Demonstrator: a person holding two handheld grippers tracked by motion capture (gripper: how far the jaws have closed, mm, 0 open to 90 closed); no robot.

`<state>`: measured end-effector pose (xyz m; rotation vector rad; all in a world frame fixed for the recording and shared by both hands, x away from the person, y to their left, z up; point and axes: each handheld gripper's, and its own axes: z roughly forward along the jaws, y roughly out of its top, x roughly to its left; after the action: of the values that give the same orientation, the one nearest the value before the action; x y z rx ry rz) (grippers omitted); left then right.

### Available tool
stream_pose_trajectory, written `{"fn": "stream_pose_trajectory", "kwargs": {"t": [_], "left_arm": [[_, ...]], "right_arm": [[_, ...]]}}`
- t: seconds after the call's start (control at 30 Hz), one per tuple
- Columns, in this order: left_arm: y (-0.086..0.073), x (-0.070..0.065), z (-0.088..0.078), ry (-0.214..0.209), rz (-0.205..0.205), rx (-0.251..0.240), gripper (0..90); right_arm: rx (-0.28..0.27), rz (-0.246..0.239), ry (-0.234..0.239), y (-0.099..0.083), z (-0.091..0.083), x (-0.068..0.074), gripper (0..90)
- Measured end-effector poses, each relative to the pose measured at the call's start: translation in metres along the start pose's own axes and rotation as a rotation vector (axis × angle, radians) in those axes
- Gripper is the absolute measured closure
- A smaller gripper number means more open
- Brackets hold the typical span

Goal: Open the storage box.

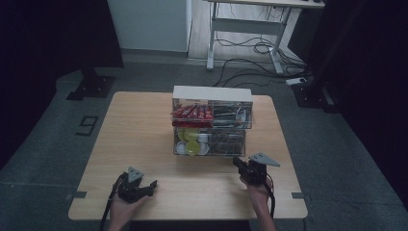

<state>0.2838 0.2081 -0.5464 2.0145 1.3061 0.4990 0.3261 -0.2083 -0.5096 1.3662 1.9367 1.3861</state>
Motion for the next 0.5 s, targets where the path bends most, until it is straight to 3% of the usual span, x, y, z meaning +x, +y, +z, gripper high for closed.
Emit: {"fn": "stream_pose_trajectory", "kwargs": {"t": [0.5], "left_arm": [[0.0003, -0.0006, 0.0004, 0.006, 0.005, 0.003, 30.8]], "right_arm": [[-0.051, 0.003, 0.004, 0.0082, -0.0083, 0.0026, 89.2]]}}
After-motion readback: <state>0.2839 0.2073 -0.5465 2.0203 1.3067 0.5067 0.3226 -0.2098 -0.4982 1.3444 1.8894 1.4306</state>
